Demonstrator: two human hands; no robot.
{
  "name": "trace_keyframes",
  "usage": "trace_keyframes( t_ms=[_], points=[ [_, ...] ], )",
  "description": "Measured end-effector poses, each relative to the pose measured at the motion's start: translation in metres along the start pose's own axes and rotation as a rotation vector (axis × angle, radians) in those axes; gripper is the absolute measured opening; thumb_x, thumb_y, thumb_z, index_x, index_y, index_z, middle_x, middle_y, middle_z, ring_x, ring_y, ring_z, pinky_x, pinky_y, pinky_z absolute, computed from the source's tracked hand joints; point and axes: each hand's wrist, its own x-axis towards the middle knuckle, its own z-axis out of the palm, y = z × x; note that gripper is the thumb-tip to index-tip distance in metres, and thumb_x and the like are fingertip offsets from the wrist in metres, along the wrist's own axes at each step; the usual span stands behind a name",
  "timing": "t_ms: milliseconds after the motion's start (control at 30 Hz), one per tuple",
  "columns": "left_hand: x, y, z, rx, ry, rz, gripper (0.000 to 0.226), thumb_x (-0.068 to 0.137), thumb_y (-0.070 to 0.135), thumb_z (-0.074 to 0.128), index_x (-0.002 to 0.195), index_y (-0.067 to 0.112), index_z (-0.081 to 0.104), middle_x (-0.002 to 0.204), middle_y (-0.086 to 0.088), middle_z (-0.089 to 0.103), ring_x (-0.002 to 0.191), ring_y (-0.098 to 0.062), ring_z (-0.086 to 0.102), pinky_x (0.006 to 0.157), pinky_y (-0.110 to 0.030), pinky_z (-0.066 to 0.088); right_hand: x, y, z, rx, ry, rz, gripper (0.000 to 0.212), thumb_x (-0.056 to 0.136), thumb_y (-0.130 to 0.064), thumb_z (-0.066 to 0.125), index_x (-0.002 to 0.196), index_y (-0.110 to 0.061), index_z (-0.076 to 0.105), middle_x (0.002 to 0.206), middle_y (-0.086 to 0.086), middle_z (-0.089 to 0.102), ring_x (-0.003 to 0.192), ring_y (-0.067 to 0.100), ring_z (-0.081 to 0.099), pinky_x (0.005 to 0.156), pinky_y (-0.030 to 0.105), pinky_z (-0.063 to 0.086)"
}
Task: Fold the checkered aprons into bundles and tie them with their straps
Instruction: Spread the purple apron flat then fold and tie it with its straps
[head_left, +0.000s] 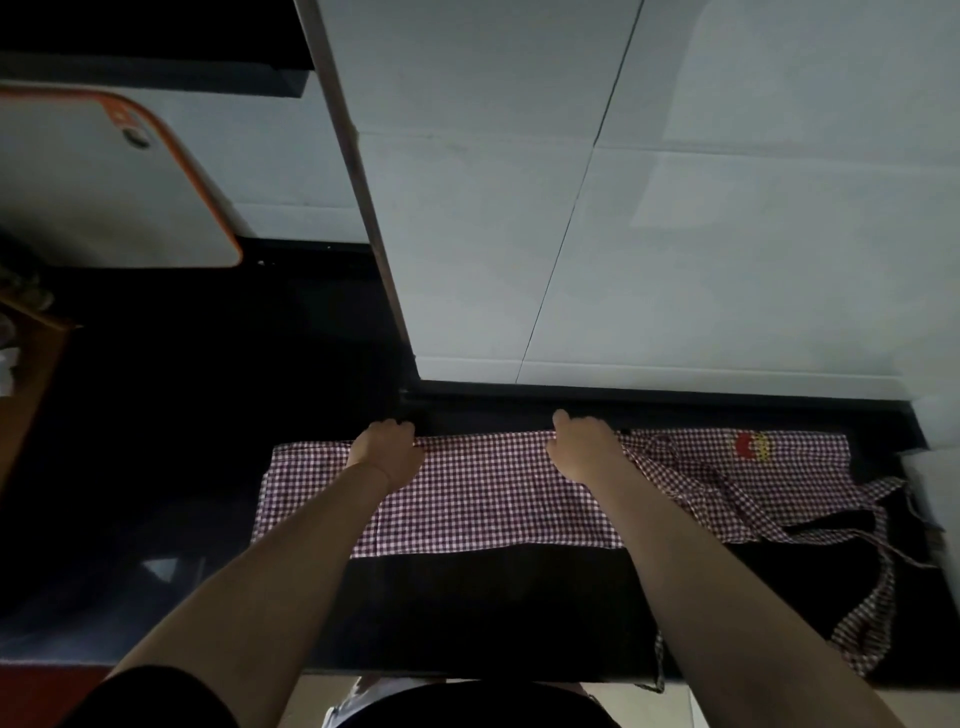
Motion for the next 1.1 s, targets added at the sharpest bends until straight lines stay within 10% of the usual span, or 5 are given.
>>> trace_keyframes(
  t_ms=[300,433,633,867,1100],
  points=[
    [0.006,-0.002,0.007,0.129,0.079,0.023,0.03,0.103,0.027,0.037,0.123,0.014,0.056,0.117,-0.007,0.064,0.106,-0.025,0.06,0.093,-0.036,0.044,-0.001,-0.012,0.017,-0.198,0.19,0.229,0.031,0.097,-0.026,0.053,0.127,-0.016,0.05,0.127,0.011,0.055,0.121,0.03,0.049,0.111,0.053,0.028],
    [-0.001,-0.015,0.003,0.139,0.091,0.011,0.028,0.095,0.029,0.045,0.118,0.018,0.056,0.113,-0.003,0.063,0.106,-0.023,0.057,0.098,-0.037,0.038,-0.012,-0.056,0.017,-0.088,0.307,-0.14,0.039,0.095,-0.026,0.057,0.131,-0.017,0.046,0.13,0.006,0.047,0.123,0.025,0.045,0.105,0.041,0.038],
    [-0.019,-0.065,-0.007,0.206,0.103,-0.103,0.023,0.09,0.026,0.047,0.11,0.022,0.057,0.105,0.0,0.063,0.104,-0.021,0.054,0.099,-0.038,0.032,-0.02,-0.12,0.024,0.122,-0.098,-0.292,0.091,0.08,-0.042,0.078,0.153,-0.032,0.024,0.154,0.013,0.032,0.137,0.032,0.04,0.109,0.049,0.041],
    [-0.031,-0.097,-0.019,0.277,0.278,-0.296,0.025,0.091,0.02,0.049,0.115,0.019,0.055,0.116,-0.003,0.057,0.112,-0.024,0.049,0.103,-0.042,0.034,-0.025,-0.129,0.032,0.068,-0.068,-0.206,0.094,0.082,-0.041,0.077,0.155,-0.037,0.017,0.16,0.017,0.021,0.144,0.036,0.03,0.113,0.052,0.036],
    [-0.041,-0.017,-0.003,-0.151,0.048,0.151,0.035,0.096,0.025,0.048,0.129,0.016,0.052,0.133,-0.008,0.054,0.116,-0.027,0.056,0.094,-0.037,0.046,-0.023,-0.122,0.033,0.13,0.023,-0.144,0.064,0.091,-0.024,0.066,0.147,-0.03,0.034,0.143,0.009,0.045,0.121,0.024,0.054,0.095,0.04,0.052]
  ],
)
